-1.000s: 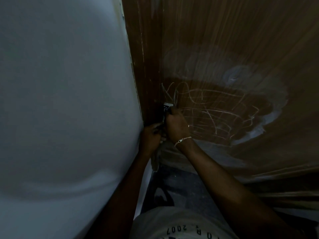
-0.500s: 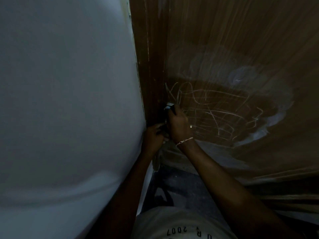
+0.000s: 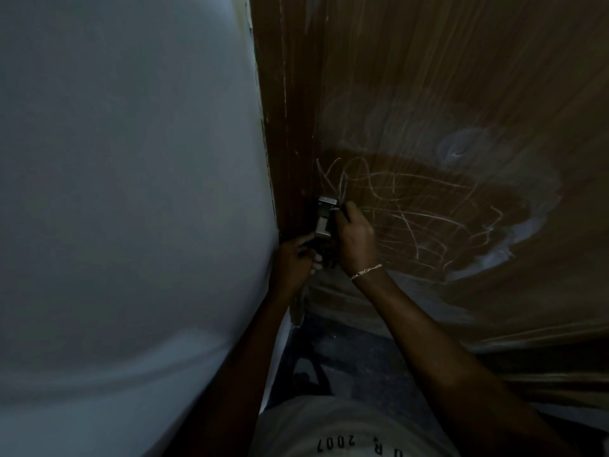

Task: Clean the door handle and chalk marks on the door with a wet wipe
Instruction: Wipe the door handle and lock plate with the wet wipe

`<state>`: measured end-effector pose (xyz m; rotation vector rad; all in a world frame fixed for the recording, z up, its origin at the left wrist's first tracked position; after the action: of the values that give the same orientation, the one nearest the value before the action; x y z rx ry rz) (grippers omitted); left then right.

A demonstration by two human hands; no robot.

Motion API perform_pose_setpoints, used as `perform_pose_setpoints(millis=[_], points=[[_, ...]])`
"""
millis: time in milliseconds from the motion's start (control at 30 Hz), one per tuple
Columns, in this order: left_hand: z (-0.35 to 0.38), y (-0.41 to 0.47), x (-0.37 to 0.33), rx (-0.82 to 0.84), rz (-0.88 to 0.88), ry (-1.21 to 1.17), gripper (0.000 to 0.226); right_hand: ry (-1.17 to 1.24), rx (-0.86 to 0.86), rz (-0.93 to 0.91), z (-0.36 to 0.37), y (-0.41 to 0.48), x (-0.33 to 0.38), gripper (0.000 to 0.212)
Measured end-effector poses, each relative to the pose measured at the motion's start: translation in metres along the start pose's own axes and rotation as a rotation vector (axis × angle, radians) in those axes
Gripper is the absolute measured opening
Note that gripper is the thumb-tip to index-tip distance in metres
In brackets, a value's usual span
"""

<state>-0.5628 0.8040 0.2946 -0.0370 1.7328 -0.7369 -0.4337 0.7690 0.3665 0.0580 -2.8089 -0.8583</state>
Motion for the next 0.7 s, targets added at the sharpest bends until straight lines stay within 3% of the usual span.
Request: perform_pose_setpoints(millis=[100, 300, 533, 700], points=[[0.000, 0.001, 0.000, -0.012, -0.004, 0.000, 0.045, -0.018, -0.078, -0.051, -0.008, 0.011, 0.010, 0.008], [0.001, 0.002, -0.001, -0.029, -0.004, 0.012, 0.039, 0.000, 0.050, -0.053, 0.013, -0.001, 0.010, 0.024], [0.002, -0.001, -0.004, -0.030, -0.009, -0.011, 0.026, 0.056, -0.072, -0.103, -0.001, 0.031, 0.020, 0.021], [0.001, -0.001, -0.006, -0.019, 0.020, -0.010, 0.037, 0.044, -0.008, -0.079, 0.004, 0.017, 0.012, 0.031]])
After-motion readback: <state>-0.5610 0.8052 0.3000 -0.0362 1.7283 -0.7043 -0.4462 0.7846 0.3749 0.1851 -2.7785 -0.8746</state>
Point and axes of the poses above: each hand's wrist, its own y-axis towards the middle knuckle, its own z-axis out of the palm, x = y × z, the point moved 5 cm from there along y, towards the middle knuckle, and after that the axes turned 11 degrees about -z, right-handed, at the moved point
